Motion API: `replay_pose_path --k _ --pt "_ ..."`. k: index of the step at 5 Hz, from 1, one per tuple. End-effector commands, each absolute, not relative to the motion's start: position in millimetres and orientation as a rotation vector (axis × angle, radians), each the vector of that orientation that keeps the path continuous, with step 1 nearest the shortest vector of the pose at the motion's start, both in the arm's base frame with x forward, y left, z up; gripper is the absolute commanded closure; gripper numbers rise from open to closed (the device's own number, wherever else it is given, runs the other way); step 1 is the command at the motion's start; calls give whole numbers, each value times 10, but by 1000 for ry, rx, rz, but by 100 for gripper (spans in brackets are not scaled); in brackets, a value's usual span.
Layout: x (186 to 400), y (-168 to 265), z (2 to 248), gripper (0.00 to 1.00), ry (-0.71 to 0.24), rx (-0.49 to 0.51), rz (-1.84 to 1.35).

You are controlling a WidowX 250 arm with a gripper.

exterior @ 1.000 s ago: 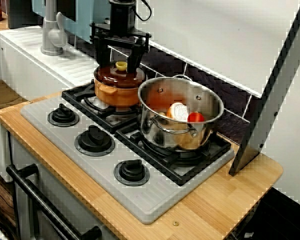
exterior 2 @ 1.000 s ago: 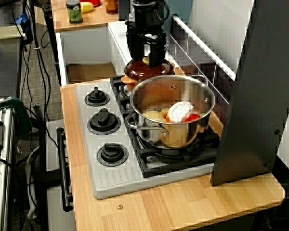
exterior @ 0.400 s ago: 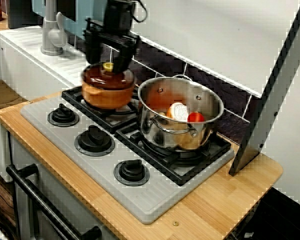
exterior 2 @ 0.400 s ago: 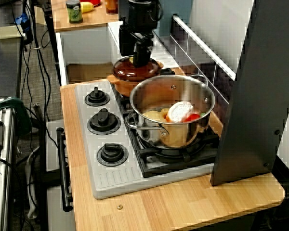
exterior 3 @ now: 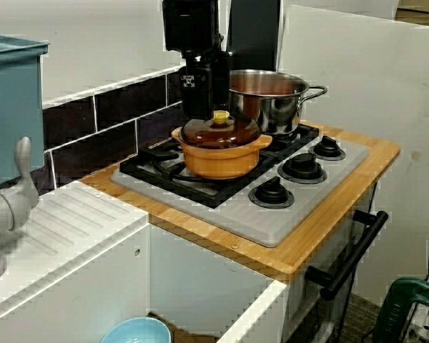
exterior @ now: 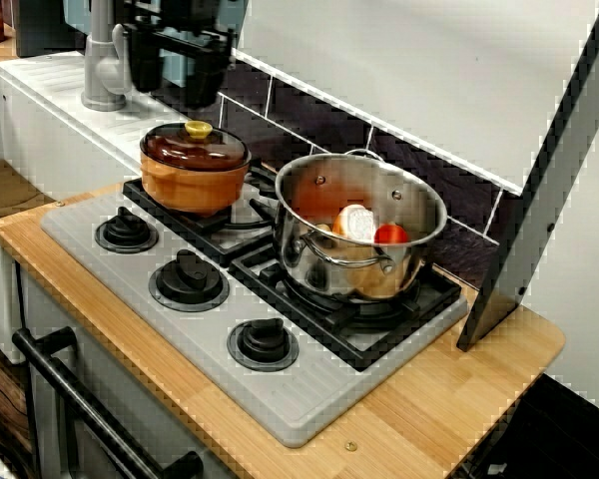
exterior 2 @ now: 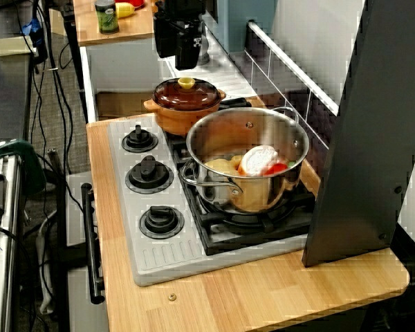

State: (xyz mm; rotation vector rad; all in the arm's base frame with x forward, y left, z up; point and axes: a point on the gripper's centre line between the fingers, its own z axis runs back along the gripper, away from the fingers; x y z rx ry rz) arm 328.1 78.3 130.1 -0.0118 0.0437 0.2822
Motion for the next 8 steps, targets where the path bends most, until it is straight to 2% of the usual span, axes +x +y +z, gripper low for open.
replay_pose_path --k 1,2,6,8 --pt "3361 1453 1569 0 -72 -44 423" --pt "3470 1383 1585 0 -58 -71 423" --pt "3527 457 1465 0 -60 -204 294" --pt "3453 204 1363 0 -19 -150 236"
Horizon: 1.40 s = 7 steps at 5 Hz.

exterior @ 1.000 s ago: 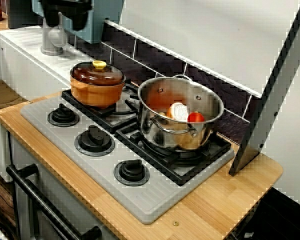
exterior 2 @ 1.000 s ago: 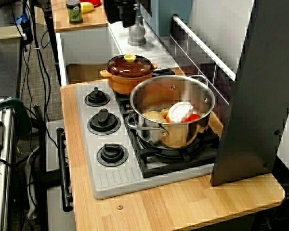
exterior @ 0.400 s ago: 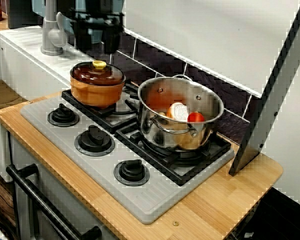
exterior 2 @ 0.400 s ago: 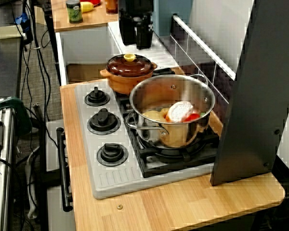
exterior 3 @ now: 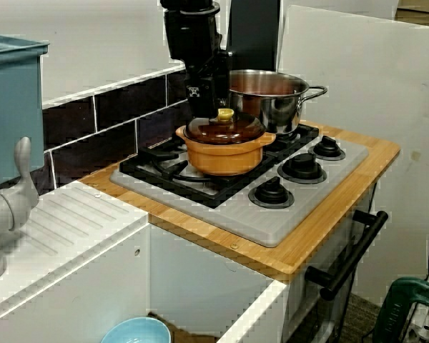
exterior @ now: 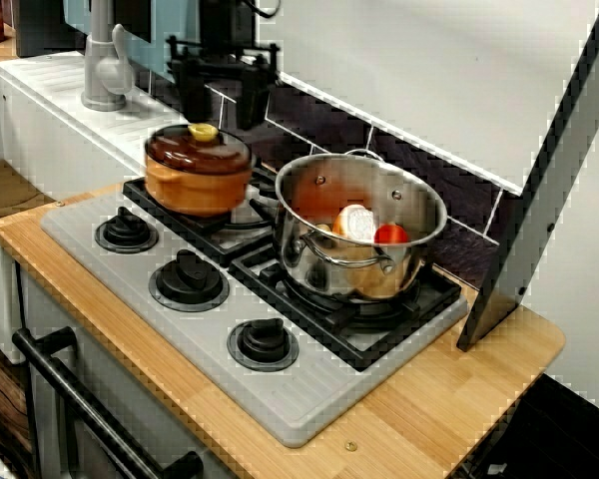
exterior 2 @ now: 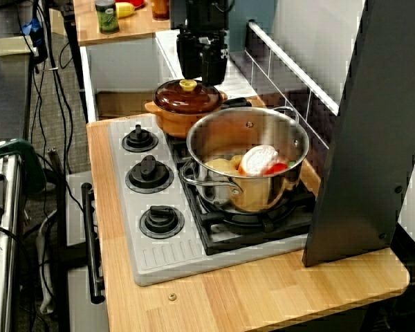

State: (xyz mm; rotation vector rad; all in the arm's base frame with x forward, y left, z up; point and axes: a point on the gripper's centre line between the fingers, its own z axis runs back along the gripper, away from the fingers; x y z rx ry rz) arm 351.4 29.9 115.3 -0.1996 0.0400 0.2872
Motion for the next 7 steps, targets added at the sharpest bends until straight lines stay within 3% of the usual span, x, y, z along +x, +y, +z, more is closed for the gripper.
replay_pose_path --k 1,3,5,7 --pt "3409 238 1391 0 -1 -124 185" --pt "3298 328 1421 0 19 -77 133" --pt "3178 506 1457 0 -30 -106 150" --pt "3211 390 1340 0 -12 -112 145"
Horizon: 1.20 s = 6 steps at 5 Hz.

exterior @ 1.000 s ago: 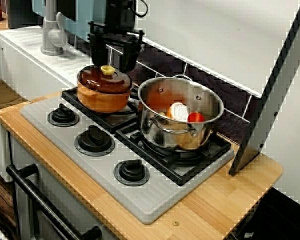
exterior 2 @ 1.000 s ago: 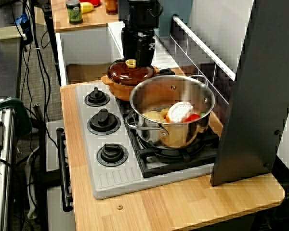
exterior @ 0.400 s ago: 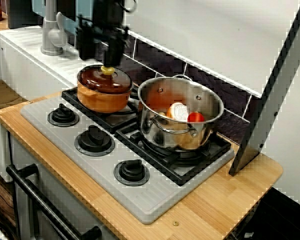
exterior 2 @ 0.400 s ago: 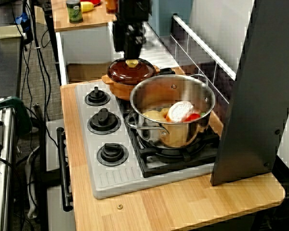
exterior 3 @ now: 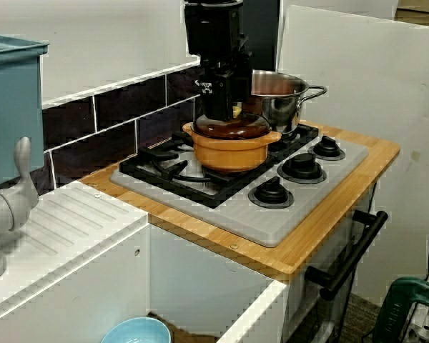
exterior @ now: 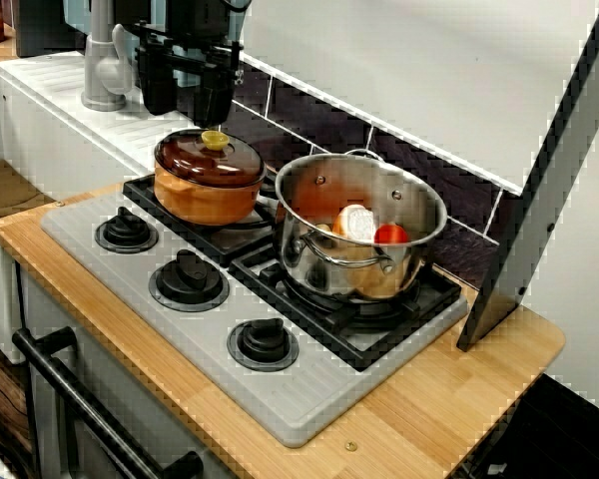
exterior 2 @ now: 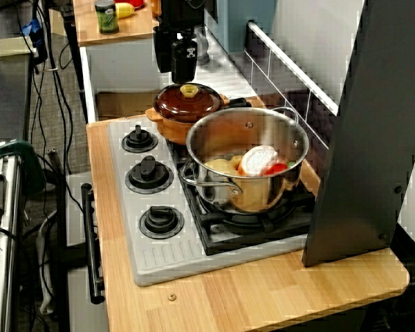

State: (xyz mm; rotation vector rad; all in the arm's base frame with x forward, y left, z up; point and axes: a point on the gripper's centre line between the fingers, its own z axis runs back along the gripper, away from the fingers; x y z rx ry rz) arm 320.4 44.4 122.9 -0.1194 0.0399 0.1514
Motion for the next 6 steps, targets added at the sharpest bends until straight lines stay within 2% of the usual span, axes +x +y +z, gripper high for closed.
replay_pose_path --k 1,3,4,5,6 --pt "3276 287 1347 0 -14 -133 144" --pt "3348 191 1244 0 -77 -120 196" --pt "3370 181 1145 0 -76 -94 205" --pt "3372 223 1100 0 -57 -45 191" --pt "3328 338 1165 0 -7 -15 150"
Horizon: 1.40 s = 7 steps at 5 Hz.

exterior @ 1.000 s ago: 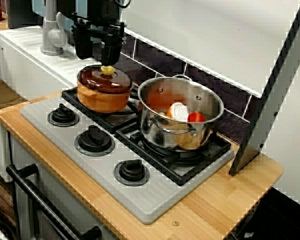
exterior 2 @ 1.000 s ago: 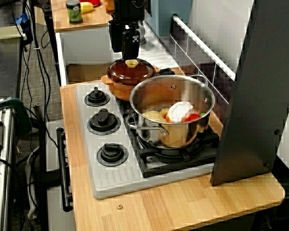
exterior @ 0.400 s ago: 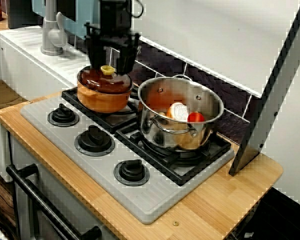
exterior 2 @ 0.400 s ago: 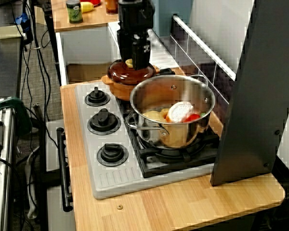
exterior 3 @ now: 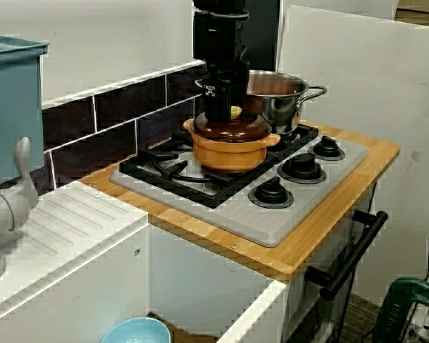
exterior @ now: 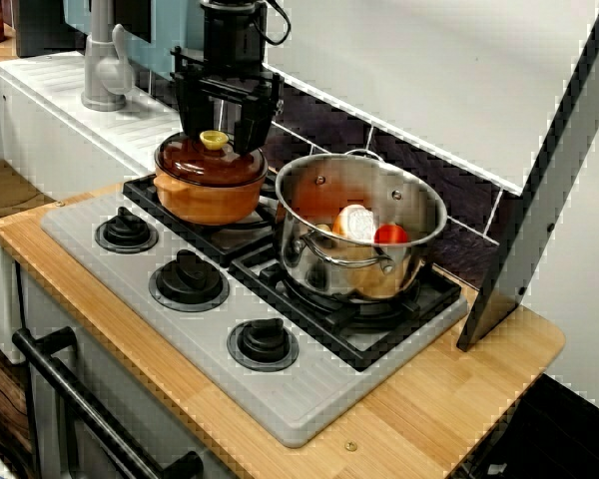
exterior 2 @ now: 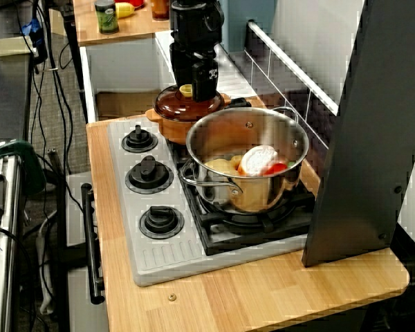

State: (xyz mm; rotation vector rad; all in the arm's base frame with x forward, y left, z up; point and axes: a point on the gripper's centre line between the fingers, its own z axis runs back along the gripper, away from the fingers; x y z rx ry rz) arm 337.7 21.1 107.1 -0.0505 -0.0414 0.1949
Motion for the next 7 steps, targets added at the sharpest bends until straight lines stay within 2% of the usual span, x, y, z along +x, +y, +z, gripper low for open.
replay_pose_path --k 1,2,4,5,7 --pt "3296 561 1301 0 -4 -23 141" --pt "3337 830 1386 0 -45 -4 189" --pt "3327 1553 1538 0 -140 -32 349" --pt "3389 1584 1542 0 -122 -72 349" --pt "3472 1175 1492 0 -88 -102 266"
